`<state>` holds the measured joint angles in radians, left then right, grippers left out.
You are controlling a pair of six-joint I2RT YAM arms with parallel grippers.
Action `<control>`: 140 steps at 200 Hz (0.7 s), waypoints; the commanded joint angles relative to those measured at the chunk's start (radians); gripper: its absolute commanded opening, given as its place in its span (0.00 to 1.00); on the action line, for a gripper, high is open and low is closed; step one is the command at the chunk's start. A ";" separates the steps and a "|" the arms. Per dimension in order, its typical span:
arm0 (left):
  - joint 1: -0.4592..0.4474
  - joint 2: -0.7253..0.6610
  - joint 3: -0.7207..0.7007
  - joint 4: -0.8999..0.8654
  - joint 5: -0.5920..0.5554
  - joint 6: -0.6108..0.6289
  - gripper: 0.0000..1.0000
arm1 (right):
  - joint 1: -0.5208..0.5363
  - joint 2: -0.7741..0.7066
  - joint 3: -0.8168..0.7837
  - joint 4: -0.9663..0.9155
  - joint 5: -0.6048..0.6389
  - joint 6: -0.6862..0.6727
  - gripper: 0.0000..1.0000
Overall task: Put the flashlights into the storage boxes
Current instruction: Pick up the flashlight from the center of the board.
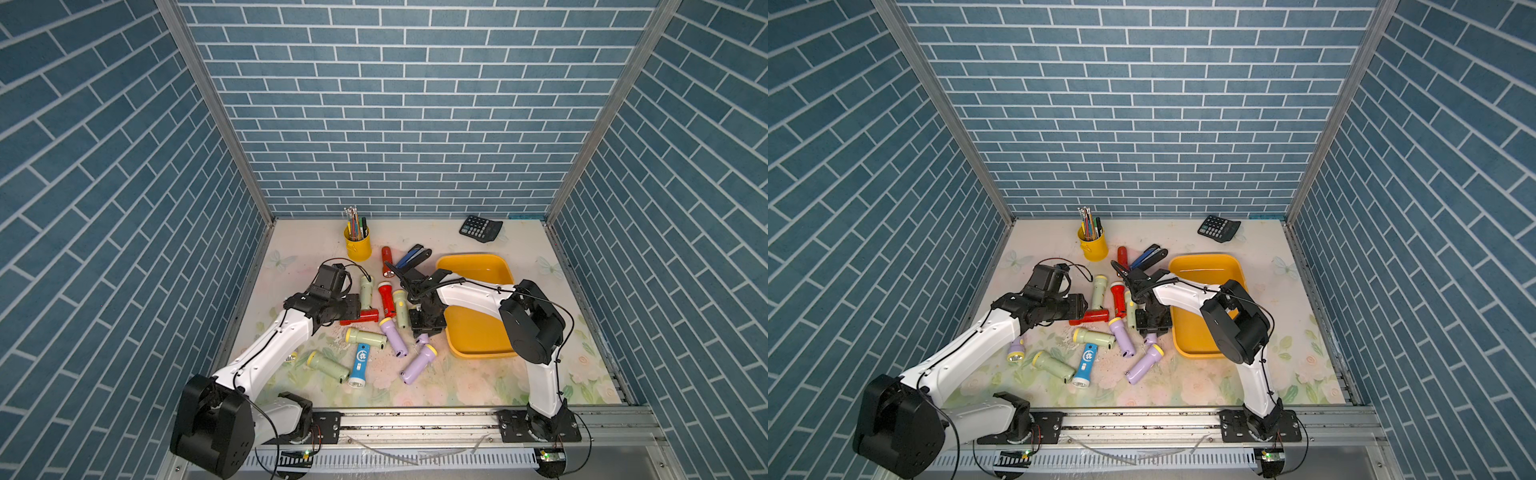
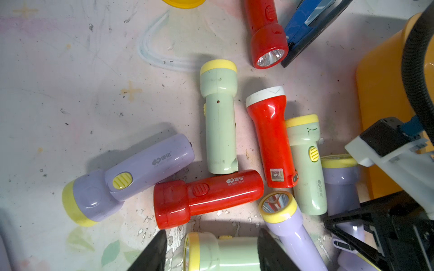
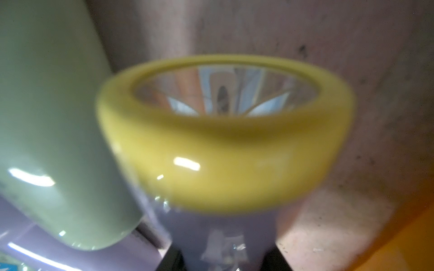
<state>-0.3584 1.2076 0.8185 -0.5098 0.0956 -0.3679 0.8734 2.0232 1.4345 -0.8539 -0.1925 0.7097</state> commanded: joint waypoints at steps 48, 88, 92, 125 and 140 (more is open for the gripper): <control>0.003 0.001 0.011 0.029 0.063 0.005 0.59 | -0.002 -0.120 0.060 -0.059 0.068 -0.040 0.29; -0.059 0.015 0.043 0.106 0.120 -0.007 0.57 | -0.083 -0.278 0.047 -0.059 0.026 -0.100 0.27; -0.067 0.017 0.047 0.111 0.122 -0.009 0.57 | -0.096 -0.295 0.039 -0.057 0.014 -0.110 0.26; -0.159 0.036 0.061 0.183 0.145 -0.006 0.57 | -0.202 -0.397 0.025 -0.111 -0.065 -0.269 0.25; -0.208 0.040 0.051 0.240 0.158 -0.004 0.57 | -0.255 -0.424 0.016 -0.146 -0.094 -0.338 0.22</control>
<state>-0.5056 1.2327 0.8581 -0.3676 0.2169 -0.3744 0.6727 1.6413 1.4467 -0.9001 -0.2192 0.5274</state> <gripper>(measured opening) 0.571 0.396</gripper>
